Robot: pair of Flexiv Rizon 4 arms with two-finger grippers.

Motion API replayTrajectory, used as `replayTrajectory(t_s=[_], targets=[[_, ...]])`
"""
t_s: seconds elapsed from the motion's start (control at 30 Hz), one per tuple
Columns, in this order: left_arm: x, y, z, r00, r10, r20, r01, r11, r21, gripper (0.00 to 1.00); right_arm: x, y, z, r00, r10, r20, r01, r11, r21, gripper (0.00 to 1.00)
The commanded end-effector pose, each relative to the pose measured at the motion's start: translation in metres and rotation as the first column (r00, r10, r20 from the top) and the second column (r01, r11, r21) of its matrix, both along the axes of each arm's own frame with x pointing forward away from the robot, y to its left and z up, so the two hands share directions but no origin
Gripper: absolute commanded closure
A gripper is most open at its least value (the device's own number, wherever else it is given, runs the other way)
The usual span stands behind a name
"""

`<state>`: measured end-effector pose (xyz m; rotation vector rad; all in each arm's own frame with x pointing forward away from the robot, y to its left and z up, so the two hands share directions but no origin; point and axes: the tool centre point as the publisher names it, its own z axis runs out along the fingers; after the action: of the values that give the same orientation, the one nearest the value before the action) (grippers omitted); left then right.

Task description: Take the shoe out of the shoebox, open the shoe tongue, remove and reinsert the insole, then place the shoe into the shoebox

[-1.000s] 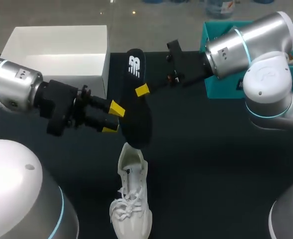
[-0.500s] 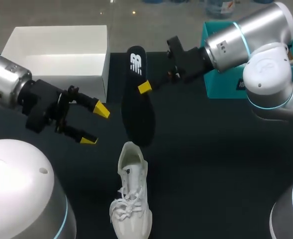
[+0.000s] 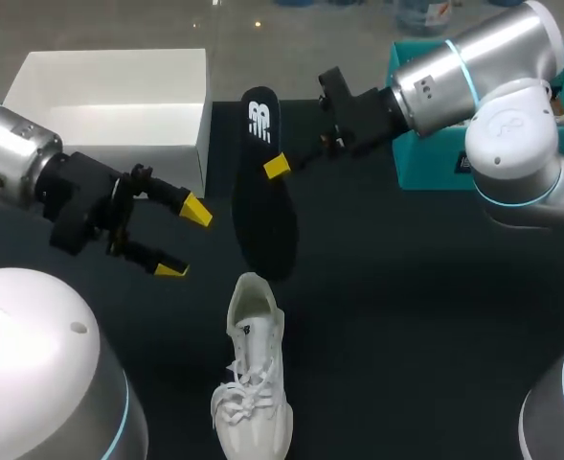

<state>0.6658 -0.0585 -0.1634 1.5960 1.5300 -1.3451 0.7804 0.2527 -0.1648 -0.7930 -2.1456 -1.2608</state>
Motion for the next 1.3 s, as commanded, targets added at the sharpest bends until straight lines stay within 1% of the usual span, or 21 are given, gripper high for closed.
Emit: replayTrajectory(t_s=[0.03, 0.5, 0.57, 0.6, 0.63, 0.67, 0.77, 0.83, 0.87, 0.9, 0.93, 0.97, 1.03, 1.07, 1.1, 1.13, 1.17, 1.27, 1.3], targets=[[0.001, 0.0, 0.0, 1.0, -0.003, 0.0, 0.003, 1.0, 0.002, 0.0, 0.001, 0.002, -0.001, 1.0, 0.001, -0.001, -0.001, 1.0, -0.002, 1.0], [0.001, 0.0, 0.0, 1.0, -0.003, 0.0, 0.003, 1.0, 0.002, 0.0, 0.001, 0.002, -0.001, 1.0, 0.001, -0.001, -0.001, 1.0, -0.002, 1.0], [0.002, 0.01, -0.004, 1.0, 0.03, -0.01, -0.029, 0.999, 0.041, 0.0, 0.001, 0.002, -0.001, 1.0, 0.001, -0.001, -0.001, 1.0, -0.002, 1.0], [0.004, 0.016, -0.009, 0.997, 0.078, -0.03, -0.075, 0.994, 0.077, 0.0, 0.001, 0.002, -0.001, 1.0, 0.001, -0.001, -0.001, 1.0, -0.002, 1.0], [0.006, 0.02, -0.014, 0.989, 0.14, -0.039, -0.135, 0.983, 0.125, 0.0, 0.001, 0.002, -0.001, 1.0, 0.001, -0.001, -0.001, 1.0, -0.002, 1.0], [0.006, 0.023, -0.016, 0.986, 0.16, -0.043, -0.153, 0.978, 0.14, 0.0, 0.001, 0.002, -0.001, 1.0, 0.001, -0.001, -0.001, 1.0, -0.002, 1.0], [0.005, 0.04, -0.027, 0.953, 0.275, -0.127, -0.244, 0.946, 0.214, 0.0, 0.001, 0.002, -0.001, 1.0, 0.001, -0.001, -0.001, 1.0, -0.002, 1.0], [0.003, 0.049, -0.033, 0.919, 0.355, -0.173, -0.303, 0.915, 0.267, 0.0, 0.001, 0.002, -0.001, 1.0, 0.001, -0.001, -0.001, 1.0, -0.002, 1.0], [0.003, 0.052, -0.035, 0.912, 0.367, -0.185, -0.304, 0.905, 0.298, 0.0, 0.001, 0.002, -0.001, 1.0, 0.001, -0.001, -0.001, 1.0, -0.002, 1.0], [0.001, 0.055, -0.038, 0.892, 0.413, -0.183, -0.335, 0.876, 0.346, 0.0, 0.001, 0.002, -0.001, 1.0, 0.001, -0.001, -0.001, 1.0, -0.002, 1.0], [0.0, 0.059, -0.04, 0.873, 0.446, -0.196, -0.358, 0.86, 0.363, 0.0, 0.001, 0.002, -0.001, 1.0, 0.001, -0.001, -0.001, 1.0, -0.002, 1.0], [-0.002, 0.062, -0.042, 0.865, 0.457, -0.209, -0.358, 0.853, 0.381, 0.0, 0.001, 0.002, -0.001, 1.0, 0.001, -0.001, -0.001, 1.0, -0.002, 1.0], [-0.003, 0.068, -0.048, 0.827, 0.518, -0.218, -0.392, 0.81, 0.437, 0.0, 0.001, 0.002, -0.001, 1.0, 0.001, -0.001, -0.001, 1.0, -0.002, 1.0], [-0.005, 0.071, -0.05, 0.82, 0.519, -0.242, -0.376, 0.807, 0.456, 0.0, 0.001, 0.002, -0.001, 1.0, 0.001, -0.001, -0.001, 1.0, -0.002, 1.0], [-0.006, 0.073, -0.054, 0.801, 0.558, -0.215, -0.397, 0.765, 0.507, 0.0, 0.001, 0.002, -0.001, 1.0, 0.001, -0.001, -0.001, 1.0, -0.002, 1.0], [-0.008, 0.074, -0.056, 0.792, 0.577, -0.201, -0.409, 0.745, 0.526, 0.0, 0.001, 0.002, -0.001, 1.0, 0.001, -0.001, -0.001, 1.0, -0.002, 1.0], [-0.009, 0.077, -0.058, 0.778, 0.583, -0.233, -0.393, 0.742, 0.544, 0.0, 0.001, 0.002, -0.001, 1.0, 0.001, -0.001, -0.001, 1.0, -0.002, 1.0], [-0.013, 0.085, -0.063, 0.758, 0.609, -0.233, -0.381, 0.703, 0.601, 0.0, 0.001, 0.002, -0.001, 1.0, 0.001, -0.001, -0.001, 1.0, -0.002, 1.0], [-0.012, 0.087, -0.065, 0.752, 0.61, -0.248, -0.367, 0.701, 0.611, 0.0, 0.001, 0.002, -0.001, 1.0, 0.001, -0.001, -0.001, 1.0, -0.002, 1.0]])
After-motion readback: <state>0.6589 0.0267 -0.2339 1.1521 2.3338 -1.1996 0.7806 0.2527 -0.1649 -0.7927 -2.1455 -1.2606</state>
